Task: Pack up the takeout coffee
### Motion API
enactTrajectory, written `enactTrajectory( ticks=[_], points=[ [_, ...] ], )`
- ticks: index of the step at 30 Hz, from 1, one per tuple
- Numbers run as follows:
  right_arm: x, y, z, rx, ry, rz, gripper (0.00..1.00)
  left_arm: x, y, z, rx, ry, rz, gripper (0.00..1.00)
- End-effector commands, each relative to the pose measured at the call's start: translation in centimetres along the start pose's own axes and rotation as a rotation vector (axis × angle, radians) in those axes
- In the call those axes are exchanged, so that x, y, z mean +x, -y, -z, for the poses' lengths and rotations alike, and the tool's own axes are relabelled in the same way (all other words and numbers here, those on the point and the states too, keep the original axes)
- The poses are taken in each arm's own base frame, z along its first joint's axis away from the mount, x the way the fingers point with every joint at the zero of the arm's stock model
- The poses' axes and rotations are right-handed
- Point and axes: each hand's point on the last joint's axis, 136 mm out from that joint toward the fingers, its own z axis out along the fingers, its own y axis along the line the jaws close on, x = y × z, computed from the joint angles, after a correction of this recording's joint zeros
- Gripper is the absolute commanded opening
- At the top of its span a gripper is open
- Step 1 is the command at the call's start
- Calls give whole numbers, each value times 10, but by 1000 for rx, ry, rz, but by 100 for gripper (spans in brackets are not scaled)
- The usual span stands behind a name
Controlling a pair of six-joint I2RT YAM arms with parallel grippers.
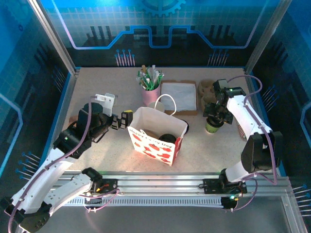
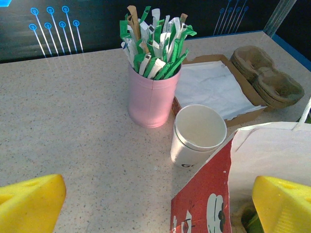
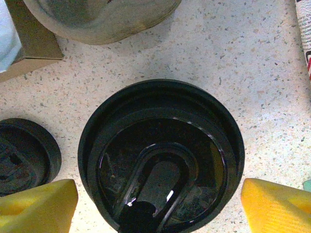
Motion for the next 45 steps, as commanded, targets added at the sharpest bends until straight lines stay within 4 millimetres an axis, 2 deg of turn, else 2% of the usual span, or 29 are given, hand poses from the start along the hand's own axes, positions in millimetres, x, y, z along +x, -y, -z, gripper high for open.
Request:
enactTrajectory(
  ticks=[1, 22, 32, 40, 45],
  points=[
    [0, 4, -6, 2, -17, -38, 87, -3, -3, -1, -10, 22, -16, 99],
    [3, 4, -17, 1, -43, -30, 78, -2, -4, -1, -11, 21, -15, 99],
    [5, 4, -16, -10, -46, -26, 74, -2, -4, -1, -11, 20, -16, 99],
    [14, -9, -8, -100, -46, 38, 70, -3, -4, -1, -12, 21, -16, 99],
    [32, -24, -6, -133, -51, 160, 71, -3, -4, -1, -14, 21, -15, 99]
  ],
)
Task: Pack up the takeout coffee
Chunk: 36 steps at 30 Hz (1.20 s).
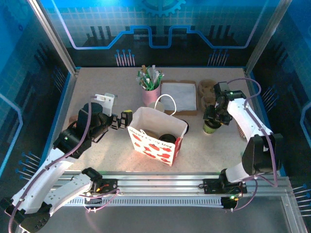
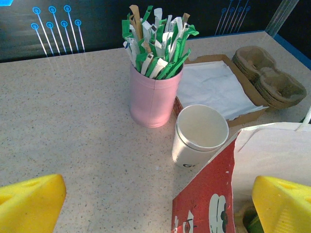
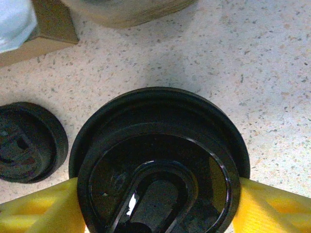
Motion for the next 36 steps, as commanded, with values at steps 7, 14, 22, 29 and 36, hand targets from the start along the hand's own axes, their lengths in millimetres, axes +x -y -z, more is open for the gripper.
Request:
enactTrajectory(
  ticks=[7, 14, 22, 29, 36],
  points=[
    [45, -33, 14, -52, -32, 285, 70, -3, -2, -1, -4, 18, -16, 99],
    [79, -51, 40, -66, -69, 491, 69, -2, -2, -2, -4, 14, -15, 99],
    [97, -46, 34, -38, -132, 557, 68, -2, -2, -3, -7, 10, -15, 99],
    [100, -50, 27, -57, -148, 536, 68, -1, -3, -4, -7, 9, -15, 99],
    [98, -50, 29, -51, -133, 536, 67, 0, -2, -5, -7, 6, -18, 99]
  ],
)
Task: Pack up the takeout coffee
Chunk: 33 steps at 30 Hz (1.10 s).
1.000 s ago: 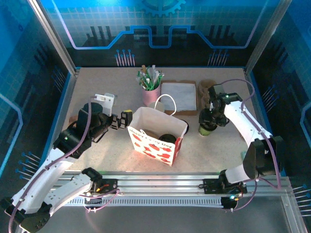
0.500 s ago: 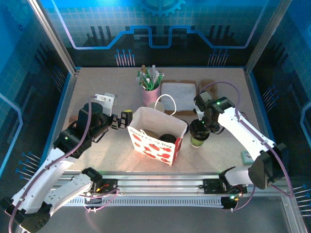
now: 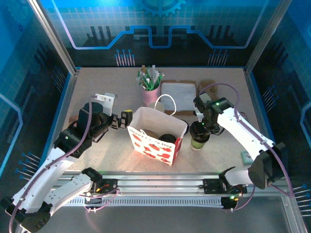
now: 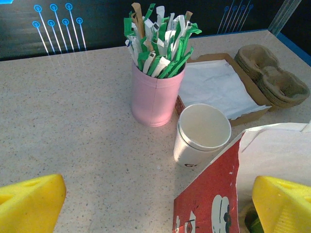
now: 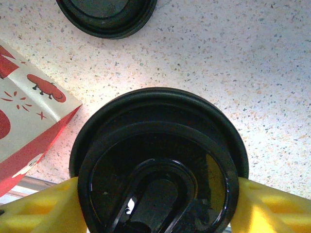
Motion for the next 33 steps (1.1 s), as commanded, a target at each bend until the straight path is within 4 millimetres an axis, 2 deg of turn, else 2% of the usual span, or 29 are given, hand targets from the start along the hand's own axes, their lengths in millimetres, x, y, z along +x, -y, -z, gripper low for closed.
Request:
enactTrajectory(
  ticks=[1, 6, 23, 33],
  points=[
    [5, -3, 3, -4, -8, 12, 67, -2, 0, -3, 0, 12, -20, 99],
    [4, -2, 31, 2, 57, 27, 67, -1, 0, -4, 2, 10, -20, 99],
    [6, -9, 165, 32, 324, 146, 65, -1, -1, -4, -2, 8, -18, 99],
    [7, -32, 235, -49, 499, 239, 65, -1, -2, -3, -6, 11, -19, 99]
  ],
)
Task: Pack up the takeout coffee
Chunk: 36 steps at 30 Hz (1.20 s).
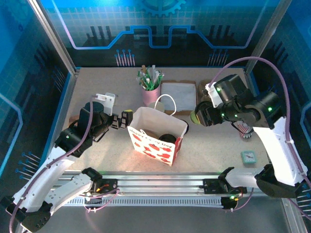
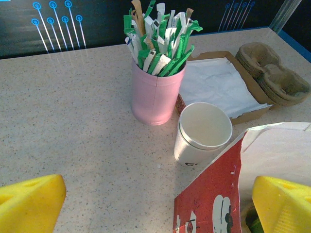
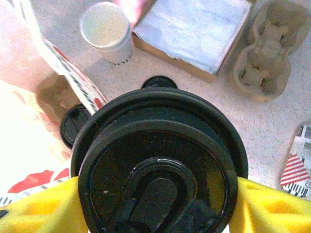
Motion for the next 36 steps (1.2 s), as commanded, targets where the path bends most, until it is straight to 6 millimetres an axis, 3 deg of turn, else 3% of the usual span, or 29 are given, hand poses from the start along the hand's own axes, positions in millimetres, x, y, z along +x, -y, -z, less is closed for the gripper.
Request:
enactTrajectory(
  ticks=[1, 10, 18, 26, 36],
  points=[
    [-1, -6, 16, -22, 16, 36, 64, -2, -2, -1, -5, 18, -19, 99],
    [-28, -39, 57, -203, 198, 76, 62, -1, -3, -2, -9, 17, -21, 99],
    [-36, -83, 56, -336, 216, 170, 60, -1, -5, -3, -16, 15, -19, 99],
    [-41, -131, 23, -359, 144, 307, 59, -1, -6, -3, -20, 16, -13, 99],
    [-58, -149, -26, -275, 8, 361, 58, -5, -13, 4, -49, 52, -4, 99]
  ],
)
